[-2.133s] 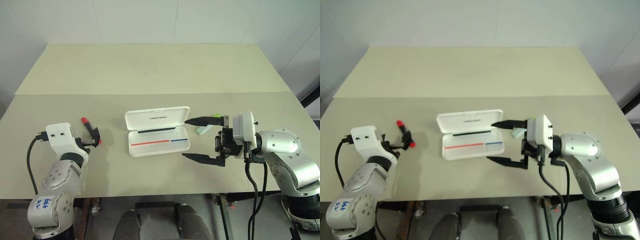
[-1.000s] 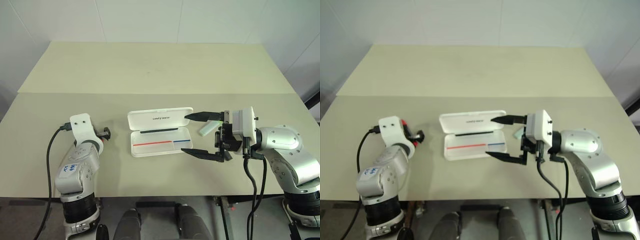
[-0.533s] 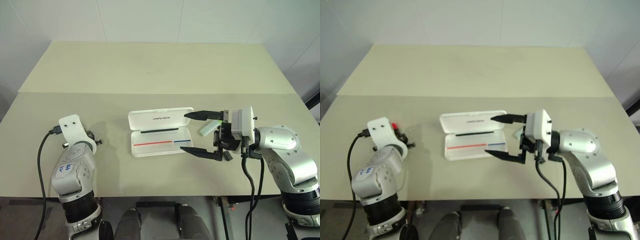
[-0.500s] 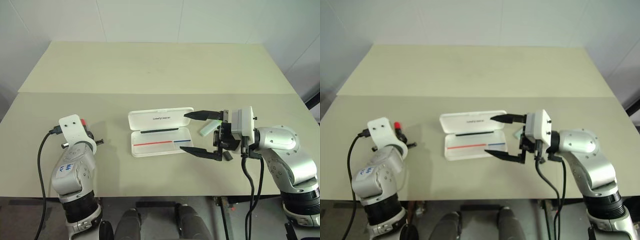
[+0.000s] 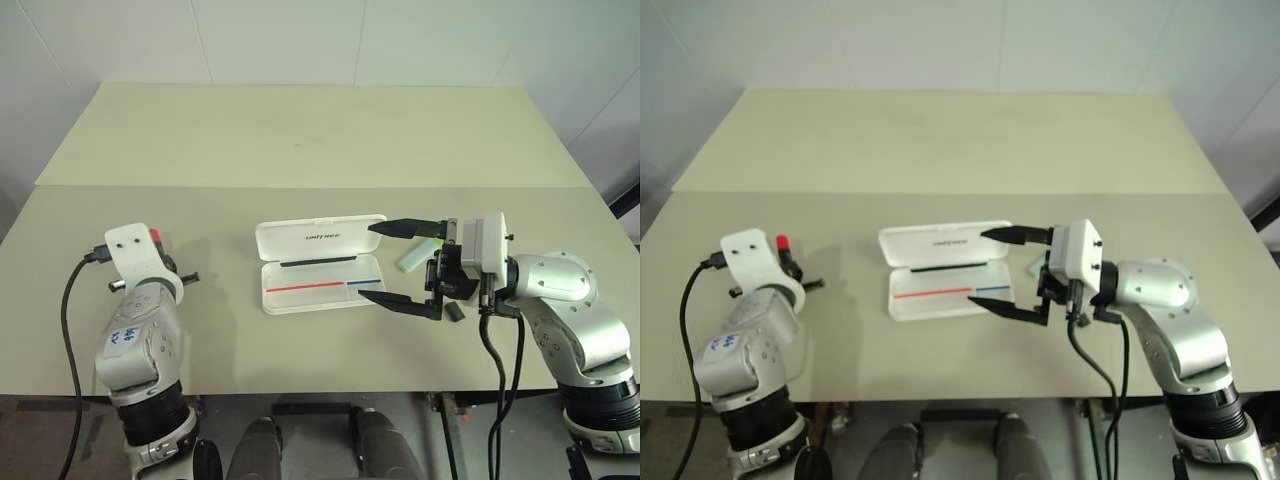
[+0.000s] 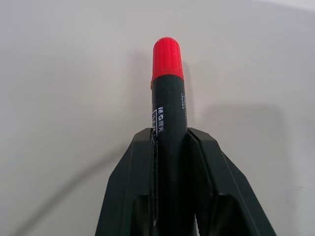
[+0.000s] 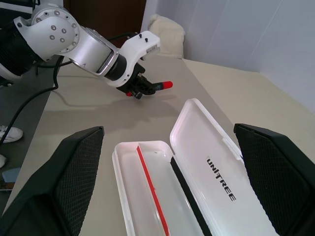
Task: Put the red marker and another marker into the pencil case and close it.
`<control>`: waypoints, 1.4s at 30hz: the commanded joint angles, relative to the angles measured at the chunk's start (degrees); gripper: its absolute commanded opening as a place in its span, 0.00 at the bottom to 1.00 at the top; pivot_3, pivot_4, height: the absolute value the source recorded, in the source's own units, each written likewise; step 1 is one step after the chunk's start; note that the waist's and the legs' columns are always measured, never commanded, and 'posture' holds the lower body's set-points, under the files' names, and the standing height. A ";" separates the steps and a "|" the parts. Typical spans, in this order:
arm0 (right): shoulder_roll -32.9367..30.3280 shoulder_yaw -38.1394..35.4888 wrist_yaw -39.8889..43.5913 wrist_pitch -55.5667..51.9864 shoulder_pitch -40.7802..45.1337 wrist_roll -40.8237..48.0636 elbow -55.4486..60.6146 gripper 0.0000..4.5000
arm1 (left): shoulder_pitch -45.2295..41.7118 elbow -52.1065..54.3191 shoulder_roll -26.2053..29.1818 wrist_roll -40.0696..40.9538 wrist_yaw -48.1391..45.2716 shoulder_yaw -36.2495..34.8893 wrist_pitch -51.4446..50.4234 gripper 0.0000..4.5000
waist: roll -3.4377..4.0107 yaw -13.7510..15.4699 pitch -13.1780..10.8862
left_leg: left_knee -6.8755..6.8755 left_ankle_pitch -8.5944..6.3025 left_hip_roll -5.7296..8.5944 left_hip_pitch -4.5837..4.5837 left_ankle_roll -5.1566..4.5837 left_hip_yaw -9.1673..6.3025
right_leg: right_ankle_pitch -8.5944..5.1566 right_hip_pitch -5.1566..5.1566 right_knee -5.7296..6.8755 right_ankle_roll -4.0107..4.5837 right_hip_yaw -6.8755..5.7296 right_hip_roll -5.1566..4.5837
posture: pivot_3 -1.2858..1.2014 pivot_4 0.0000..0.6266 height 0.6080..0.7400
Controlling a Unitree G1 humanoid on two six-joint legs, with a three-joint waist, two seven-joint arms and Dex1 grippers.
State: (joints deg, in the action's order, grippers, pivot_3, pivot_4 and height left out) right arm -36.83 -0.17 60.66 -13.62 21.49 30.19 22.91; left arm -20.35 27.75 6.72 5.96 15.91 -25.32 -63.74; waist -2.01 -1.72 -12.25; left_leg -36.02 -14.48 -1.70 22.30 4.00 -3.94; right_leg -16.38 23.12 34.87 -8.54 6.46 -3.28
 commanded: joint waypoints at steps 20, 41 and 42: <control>-7.89 -9.85 2.88 3.76 -8.61 0.23 -1.09 1.00 | 23.00 1.65 31.44 17.08 -66.10 2.27 59.51 0.14 | 0.04 0.06 -0.02 | 0.15 -0.12 -0.02 0.01 -0.01 0.19 | -0.52 -0.08 -0.41 1.04 0.00 -0.17 | 0.52 0.24 1.00; -8.65 -15.36 -5.78 -1.88 -18.01 1.82 12.04 1.00 | -8.47 -22.62 29.35 9.02 -77.15 30.85 61.23 0.14 | 0.12 -0.12 -0.06 | 0.08 -0.10 -0.06 -0.12 -0.10 0.13 | -0.01 -0.22 -0.27 0.08 0.01 -0.02 | 0.52 0.24 1.00; -8.55 -15.51 -6.24 -2.01 -18.38 1.78 12.60 1.00 | -9.42 -23.63 29.03 8.56 -76.88 31.34 60.94 0.14 | 0.12 -0.07 -0.06 | 0.07 -0.10 -0.07 -0.13 -0.11 0.13 | -0.02 -0.21 -0.23 0.07 0.01 -0.01 | 0.52 0.24 1.00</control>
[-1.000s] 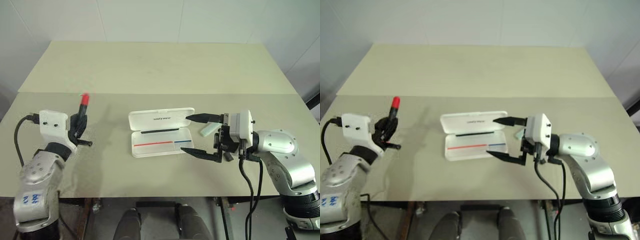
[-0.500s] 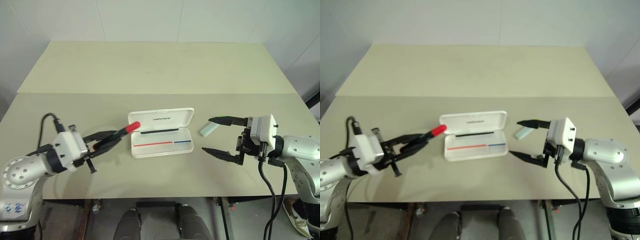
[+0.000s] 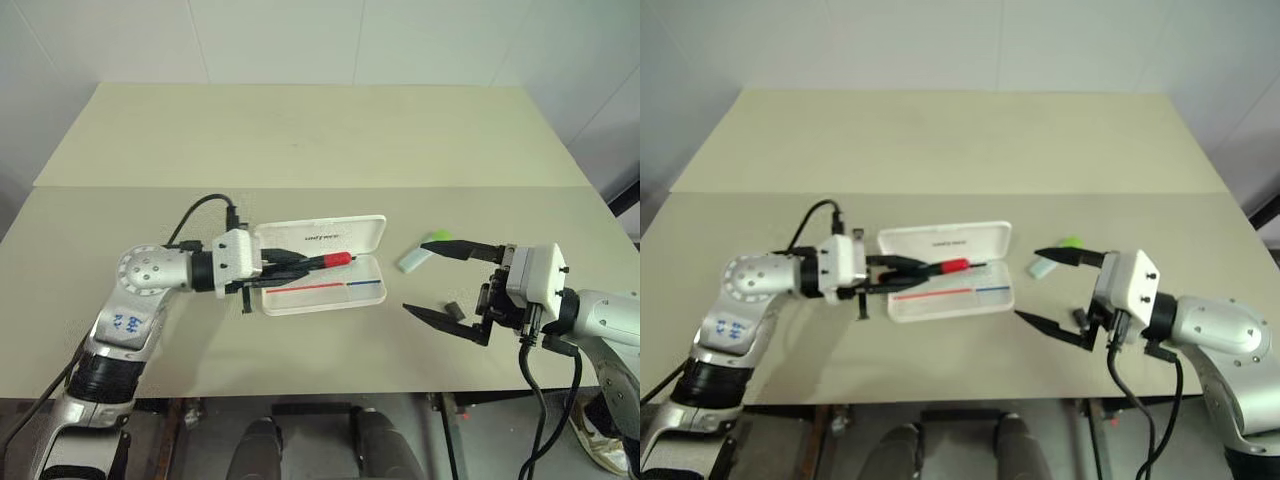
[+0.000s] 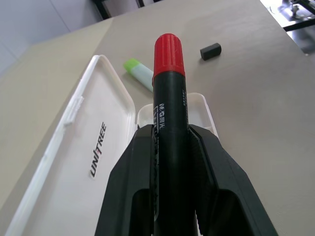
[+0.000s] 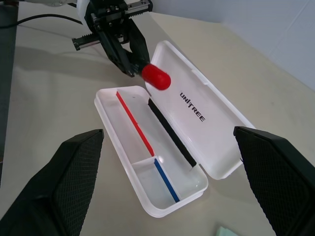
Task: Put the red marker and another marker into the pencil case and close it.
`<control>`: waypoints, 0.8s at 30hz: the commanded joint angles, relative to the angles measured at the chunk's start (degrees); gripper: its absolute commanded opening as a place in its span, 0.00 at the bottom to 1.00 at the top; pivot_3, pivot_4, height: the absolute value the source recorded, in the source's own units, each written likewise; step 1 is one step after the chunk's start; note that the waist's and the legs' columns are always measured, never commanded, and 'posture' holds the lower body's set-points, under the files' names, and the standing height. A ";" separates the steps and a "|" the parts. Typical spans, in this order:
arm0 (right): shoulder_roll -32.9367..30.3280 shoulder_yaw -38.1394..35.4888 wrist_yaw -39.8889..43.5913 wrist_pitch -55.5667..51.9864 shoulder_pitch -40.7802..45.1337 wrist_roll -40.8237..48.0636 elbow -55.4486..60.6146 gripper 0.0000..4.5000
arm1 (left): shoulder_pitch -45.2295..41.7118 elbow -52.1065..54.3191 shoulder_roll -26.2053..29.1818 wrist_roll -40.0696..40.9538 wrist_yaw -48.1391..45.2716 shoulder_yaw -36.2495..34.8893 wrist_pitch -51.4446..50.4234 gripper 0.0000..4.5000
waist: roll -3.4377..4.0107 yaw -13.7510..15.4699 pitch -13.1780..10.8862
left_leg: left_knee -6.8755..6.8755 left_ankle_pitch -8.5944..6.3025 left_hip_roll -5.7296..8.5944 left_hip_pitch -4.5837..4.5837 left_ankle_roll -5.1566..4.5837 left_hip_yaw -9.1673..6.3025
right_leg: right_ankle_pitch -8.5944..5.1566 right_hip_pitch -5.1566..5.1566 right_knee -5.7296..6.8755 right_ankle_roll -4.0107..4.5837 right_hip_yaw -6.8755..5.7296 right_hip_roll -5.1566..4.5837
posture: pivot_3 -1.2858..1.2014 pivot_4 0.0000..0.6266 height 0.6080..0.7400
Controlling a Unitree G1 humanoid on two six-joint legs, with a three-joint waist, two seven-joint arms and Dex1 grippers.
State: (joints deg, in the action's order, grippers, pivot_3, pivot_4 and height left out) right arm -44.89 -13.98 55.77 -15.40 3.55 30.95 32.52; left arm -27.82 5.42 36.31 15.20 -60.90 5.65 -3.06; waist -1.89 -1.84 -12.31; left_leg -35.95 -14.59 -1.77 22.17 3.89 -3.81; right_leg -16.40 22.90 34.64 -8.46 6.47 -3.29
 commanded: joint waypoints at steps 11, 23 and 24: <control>-0.03 -2.05 -5.87 -1.18 -2.14 0.89 6.18 1.00 | -4.86 -6.47 -3.90 -8.63 3.58 5.86 0.07 0.14 | 0.00 0.29 0.00 | -0.10 0.01 0.03 0.09 -0.01 -0.02 | -0.04 -0.01 -0.03 0.07 0.00 -0.02 | 0.52 0.24 1.00; -0.19 -1.51 -7.18 -1.75 -0.92 0.99 6.28 1.00 | -6.10 -11.19 -6.81 -13.96 6.04 8.42 0.67 0.14 | 0.00 0.26 0.00 | -0.10 0.02 0.03 0.07 -0.03 -0.03 | 0.00 -0.01 0.02 -0.01 0.00 -0.01 | 0.52 0.24 1.00; -0.18 -1.48 -7.21 -1.76 -0.88 0.97 6.30 1.00 | -6.11 -11.40 -6.83 -14.15 6.01 8.58 0.88 0.14 | 0.00 0.29 0.00 | -0.10 0.02 0.03 0.06 -0.03 -0.03 | 0.01 -0.01 0.04 -0.01 0.00 -0.01 | 0.52 0.24 1.00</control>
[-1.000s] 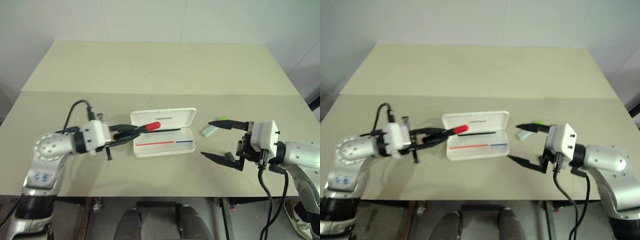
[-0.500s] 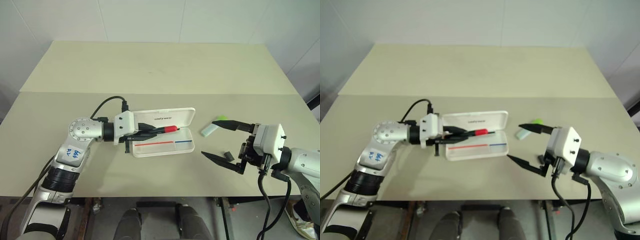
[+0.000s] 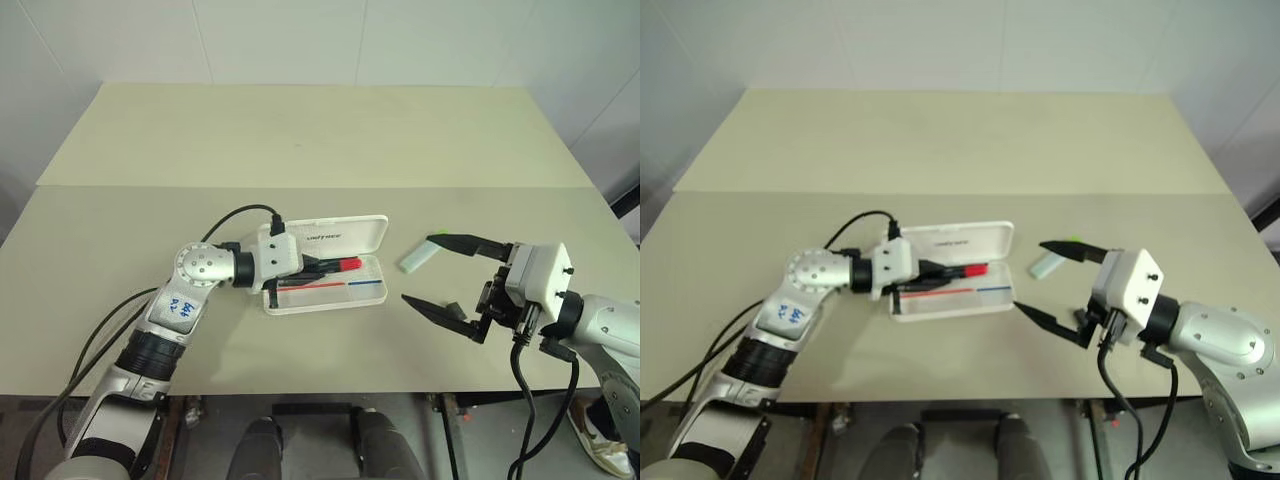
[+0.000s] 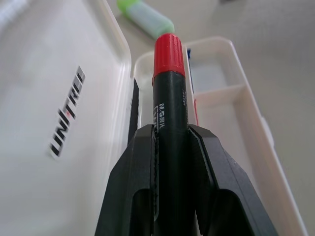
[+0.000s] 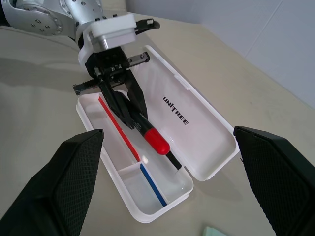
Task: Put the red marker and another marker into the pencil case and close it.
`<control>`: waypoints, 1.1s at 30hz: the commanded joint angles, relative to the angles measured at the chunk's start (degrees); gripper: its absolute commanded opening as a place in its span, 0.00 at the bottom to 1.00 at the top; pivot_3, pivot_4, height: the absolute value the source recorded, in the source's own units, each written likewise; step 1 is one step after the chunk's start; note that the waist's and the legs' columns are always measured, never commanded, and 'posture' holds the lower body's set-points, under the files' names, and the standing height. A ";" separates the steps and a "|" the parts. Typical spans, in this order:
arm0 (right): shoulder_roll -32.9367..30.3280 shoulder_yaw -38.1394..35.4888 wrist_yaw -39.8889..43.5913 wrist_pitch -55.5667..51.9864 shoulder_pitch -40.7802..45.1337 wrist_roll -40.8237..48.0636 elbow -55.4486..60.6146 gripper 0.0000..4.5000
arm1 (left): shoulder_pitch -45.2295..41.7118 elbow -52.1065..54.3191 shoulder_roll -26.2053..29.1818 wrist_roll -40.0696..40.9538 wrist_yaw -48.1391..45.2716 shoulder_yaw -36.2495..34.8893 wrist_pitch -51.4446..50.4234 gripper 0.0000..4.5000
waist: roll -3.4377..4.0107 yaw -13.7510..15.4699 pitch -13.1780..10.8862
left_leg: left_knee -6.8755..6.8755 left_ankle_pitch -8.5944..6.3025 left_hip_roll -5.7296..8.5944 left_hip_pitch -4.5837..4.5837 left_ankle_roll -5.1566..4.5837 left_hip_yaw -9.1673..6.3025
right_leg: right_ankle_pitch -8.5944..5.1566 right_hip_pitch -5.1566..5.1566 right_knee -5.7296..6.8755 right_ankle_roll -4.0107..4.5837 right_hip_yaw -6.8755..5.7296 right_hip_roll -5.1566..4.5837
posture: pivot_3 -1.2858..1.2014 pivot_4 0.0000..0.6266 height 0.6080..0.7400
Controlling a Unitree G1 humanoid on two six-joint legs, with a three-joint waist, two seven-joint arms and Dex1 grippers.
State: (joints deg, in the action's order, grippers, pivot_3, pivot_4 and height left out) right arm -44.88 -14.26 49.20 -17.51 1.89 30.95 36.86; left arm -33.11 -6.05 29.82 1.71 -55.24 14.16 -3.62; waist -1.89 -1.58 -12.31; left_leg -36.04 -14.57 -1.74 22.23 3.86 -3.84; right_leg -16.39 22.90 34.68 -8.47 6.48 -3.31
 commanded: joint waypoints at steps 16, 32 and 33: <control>0.11 -0.54 -0.84 0.09 1.56 0.94 1.73 1.00 | -1.35 1.11 -1.07 -0.30 -0.81 -0.09 2.58 0.66 | 0.00 0.02 0.00 | -0.01 0.00 0.00 -0.01 0.00 0.00 | 0.03 0.00 0.05 -0.07 0.00 0.00 | 0.52 0.24 1.00; -0.61 1.66 -7.43 -19.00 7.43 9.86 -0.61 1.00 | 0.05 9.85 0.48 10.20 -6.89 -3.63 -6.97 0.66 | 0.00 -0.04 0.00 | -0.05 0.02 0.00 -0.05 -0.03 -0.02 | 0.03 0.00 0.19 -0.05 0.00 0.00 | 0.52 0.24 1.00; -0.22 2.16 -9.84 -22.47 9.00 11.26 -0.42 1.00 | 0.25 10.96 0.81 11.70 -7.70 -4.13 -8.06 0.66 | 0.00 -0.12 0.00 | -0.05 0.02 0.00 -0.05 -0.03 -0.02 | 0.00 0.00 0.19 0.00 0.00 0.00 | 0.52 0.24 1.00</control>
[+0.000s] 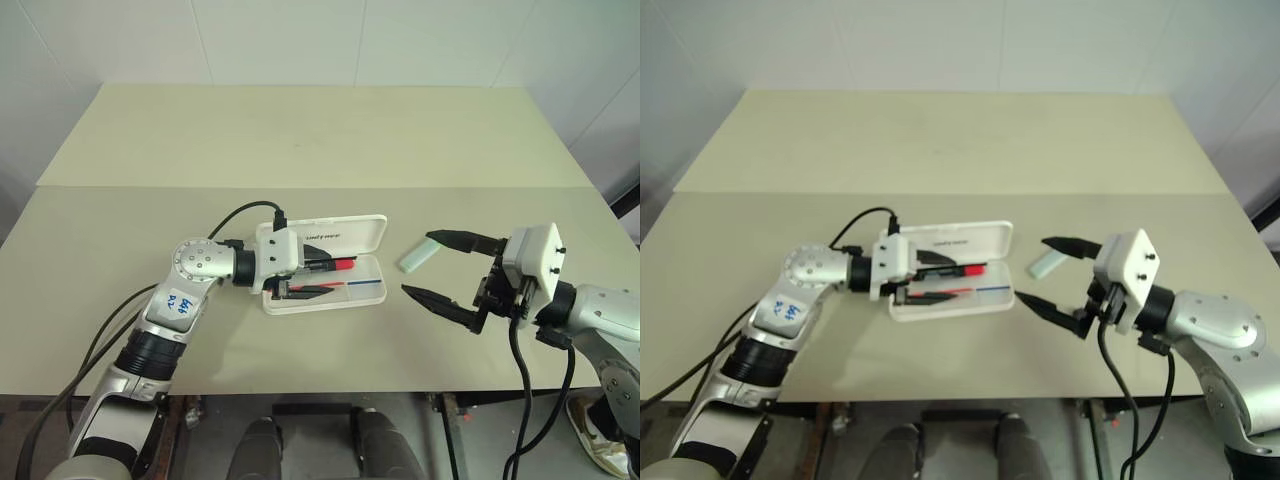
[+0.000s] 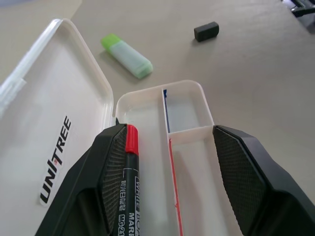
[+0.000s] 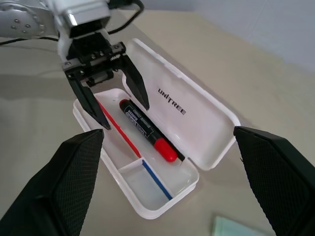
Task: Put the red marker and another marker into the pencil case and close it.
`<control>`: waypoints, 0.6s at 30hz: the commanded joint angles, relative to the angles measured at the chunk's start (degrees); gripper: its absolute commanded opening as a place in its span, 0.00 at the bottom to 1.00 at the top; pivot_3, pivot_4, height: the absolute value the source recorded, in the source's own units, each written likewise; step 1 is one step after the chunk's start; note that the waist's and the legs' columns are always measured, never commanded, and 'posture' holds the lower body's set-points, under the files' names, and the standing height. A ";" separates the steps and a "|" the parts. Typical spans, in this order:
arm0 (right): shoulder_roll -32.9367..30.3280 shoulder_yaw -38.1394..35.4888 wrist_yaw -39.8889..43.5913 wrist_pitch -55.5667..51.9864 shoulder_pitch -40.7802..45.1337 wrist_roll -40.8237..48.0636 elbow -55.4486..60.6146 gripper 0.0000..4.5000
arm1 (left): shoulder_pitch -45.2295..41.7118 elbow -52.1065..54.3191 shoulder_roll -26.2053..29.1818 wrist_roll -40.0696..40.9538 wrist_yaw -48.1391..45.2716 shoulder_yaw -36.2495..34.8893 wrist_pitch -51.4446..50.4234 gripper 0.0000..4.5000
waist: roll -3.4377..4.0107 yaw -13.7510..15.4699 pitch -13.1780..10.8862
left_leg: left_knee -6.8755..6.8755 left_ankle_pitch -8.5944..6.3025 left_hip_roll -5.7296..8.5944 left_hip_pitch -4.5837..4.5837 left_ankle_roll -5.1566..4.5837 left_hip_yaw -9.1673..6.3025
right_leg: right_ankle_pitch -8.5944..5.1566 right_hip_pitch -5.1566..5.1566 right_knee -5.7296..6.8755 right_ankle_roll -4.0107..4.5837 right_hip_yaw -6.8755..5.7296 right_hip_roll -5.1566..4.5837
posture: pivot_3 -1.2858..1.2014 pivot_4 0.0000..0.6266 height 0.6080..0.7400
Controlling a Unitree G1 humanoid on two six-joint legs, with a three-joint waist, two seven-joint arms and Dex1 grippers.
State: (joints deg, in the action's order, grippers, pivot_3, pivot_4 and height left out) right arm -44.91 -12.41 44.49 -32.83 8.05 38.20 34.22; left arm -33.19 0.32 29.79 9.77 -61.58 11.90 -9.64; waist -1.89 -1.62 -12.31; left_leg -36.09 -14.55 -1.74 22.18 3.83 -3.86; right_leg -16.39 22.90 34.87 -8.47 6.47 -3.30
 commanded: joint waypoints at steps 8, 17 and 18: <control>4.26 1.64 -21.65 -25.50 8.22 9.82 3.54 1.00 | -0.20 8.65 3.12 7.53 -3.42 -3.26 -5.01 1.00 | 0.02 0.04 0.01 | 0.03 0.00 0.01 0.04 0.00 -0.12 | -0.05 0.03 0.02 0.10 -0.06 -0.01 | 0.52 0.24 1.00; 12.89 -2.94 -39.54 -44.88 13.57 11.80 1.76 1.00 | -2.16 11.03 3.91 10.21 -5.28 -3.73 -6.35 1.00 | 0.02 0.01 0.01 | 0.05 0.00 0.01 0.13 0.00 -0.12 | -0.09 0.13 -0.02 0.17 -0.06 0.00 | 0.52 0.24 1.00; 15.24 -4.02 -41.98 -47.30 14.52 11.13 1.48 1.00 | -2.37 11.54 4.10 10.57 -5.44 -3.84 -6.88 1.00 | 0.02 -0.07 0.01 | 0.06 0.00 0.01 0.13 0.00 -0.12 | -0.09 0.14 0.00 0.17 -0.06 -0.01 | 0.52 0.24 1.00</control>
State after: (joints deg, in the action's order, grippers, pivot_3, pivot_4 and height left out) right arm -30.86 -13.63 6.07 -77.13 21.41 49.04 35.41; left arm -34.11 9.11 33.07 18.70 -66.54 9.39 -16.10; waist -1.86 -1.68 -12.31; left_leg -36.02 -14.55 -1.73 22.32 3.83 -3.98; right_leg -16.47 23.07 34.89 -8.32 6.41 -3.31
